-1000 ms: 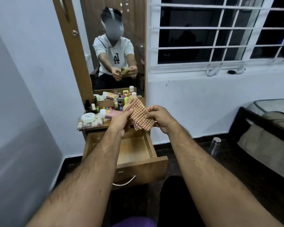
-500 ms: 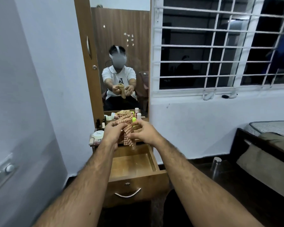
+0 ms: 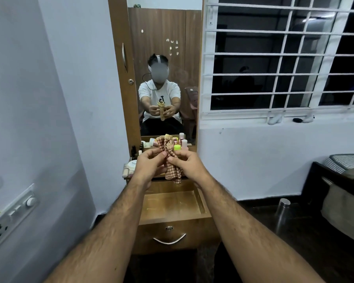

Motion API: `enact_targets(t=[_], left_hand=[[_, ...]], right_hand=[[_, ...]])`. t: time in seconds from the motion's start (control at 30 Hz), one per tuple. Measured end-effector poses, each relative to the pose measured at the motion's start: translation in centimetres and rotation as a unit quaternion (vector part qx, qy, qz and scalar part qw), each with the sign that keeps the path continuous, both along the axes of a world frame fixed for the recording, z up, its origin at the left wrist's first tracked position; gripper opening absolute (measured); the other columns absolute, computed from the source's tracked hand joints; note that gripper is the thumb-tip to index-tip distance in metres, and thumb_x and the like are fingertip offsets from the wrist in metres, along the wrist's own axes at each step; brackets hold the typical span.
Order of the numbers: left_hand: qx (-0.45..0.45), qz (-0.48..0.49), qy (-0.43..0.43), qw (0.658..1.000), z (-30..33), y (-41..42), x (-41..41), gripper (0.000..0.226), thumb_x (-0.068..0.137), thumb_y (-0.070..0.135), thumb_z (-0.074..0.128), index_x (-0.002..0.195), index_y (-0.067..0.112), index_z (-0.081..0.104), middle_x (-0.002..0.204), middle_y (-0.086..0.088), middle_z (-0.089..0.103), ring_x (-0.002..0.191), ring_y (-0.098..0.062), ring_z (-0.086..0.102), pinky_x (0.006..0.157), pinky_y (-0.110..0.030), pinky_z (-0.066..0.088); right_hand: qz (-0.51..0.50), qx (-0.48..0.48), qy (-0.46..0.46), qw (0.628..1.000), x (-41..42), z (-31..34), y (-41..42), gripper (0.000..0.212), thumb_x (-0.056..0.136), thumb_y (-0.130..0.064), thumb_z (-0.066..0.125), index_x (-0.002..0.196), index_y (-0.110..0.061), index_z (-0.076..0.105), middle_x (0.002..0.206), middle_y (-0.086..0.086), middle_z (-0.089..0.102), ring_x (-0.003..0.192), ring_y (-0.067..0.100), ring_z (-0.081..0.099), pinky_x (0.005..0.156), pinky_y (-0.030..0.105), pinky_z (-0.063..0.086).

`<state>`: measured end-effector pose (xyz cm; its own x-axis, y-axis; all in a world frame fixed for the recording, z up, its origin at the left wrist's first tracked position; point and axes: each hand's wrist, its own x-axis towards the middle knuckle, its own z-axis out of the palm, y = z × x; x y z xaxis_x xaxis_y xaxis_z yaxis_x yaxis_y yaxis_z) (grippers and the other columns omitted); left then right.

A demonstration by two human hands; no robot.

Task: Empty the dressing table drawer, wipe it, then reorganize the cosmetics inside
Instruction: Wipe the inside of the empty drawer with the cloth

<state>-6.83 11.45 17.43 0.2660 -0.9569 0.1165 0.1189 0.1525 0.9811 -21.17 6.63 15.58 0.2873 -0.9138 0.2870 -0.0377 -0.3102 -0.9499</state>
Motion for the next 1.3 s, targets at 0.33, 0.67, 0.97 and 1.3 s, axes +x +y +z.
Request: enact_targets(t=[0.33,0.67,0.97,1.3], left_hand=[[0.039,0.044,-0.009,0.998,-0.3,0.0,0.2,0.019,0.1,0.018,0.053,0.095,0.009,0.069,0.102,-0.006,0.073,0.1,-0.022,0.068,0.083,-0.038,0.057],[0.104,0.02,0.076,0.991,-0.4,0.0,-0.3,0.018,0.099,0.018,0.052,0.1,0.009,0.067,0.101,-0.011,0.072,0.093,-0.024,0.068,0.081,-0.038,0.055],[0.114,0.032,0.042,0.992,-0.5,-0.3,-0.6,0.019,0.1,0.018,0.05,0.091,0.01,0.065,0.096,-0.01,0.071,0.086,-0.021,0.065,0.078,-0.037,0.054],[0.13,-0.053,0.03,0.99,-1.1,-0.3,-0.4,0.019,0.101,0.015,0.047,0.096,0.007,0.063,0.089,-0.011,0.069,0.081,-0.022,0.065,0.067,-0.036,0.053]], right_hand=[[-0.065,0.151,-0.121,0.979,-1.4,0.6,-0.3,0.029,0.103,-0.022,0.047,0.122,-0.01,0.065,0.112,0.008,0.072,0.103,0.024,0.069,0.089,0.043,0.058],[-0.054,0.211,-0.098,0.971,-1.6,-0.9,0.0,0.044,0.087,-0.021,0.074,0.125,-0.008,0.055,0.111,0.009,0.07,0.095,0.024,0.071,0.06,0.03,0.059],[-0.269,0.066,0.079,0.958,-1.3,-2.2,0.5,0.022,0.087,-0.037,0.072,0.09,-0.018,0.062,0.094,-0.002,0.067,0.083,0.014,0.065,0.058,0.027,0.054],[0.005,0.216,-0.081,0.973,-0.8,-2.5,1.3,0.044,0.085,-0.041,0.074,0.119,-0.016,0.062,0.117,0.003,0.069,0.105,0.021,0.066,0.072,0.037,0.056]])
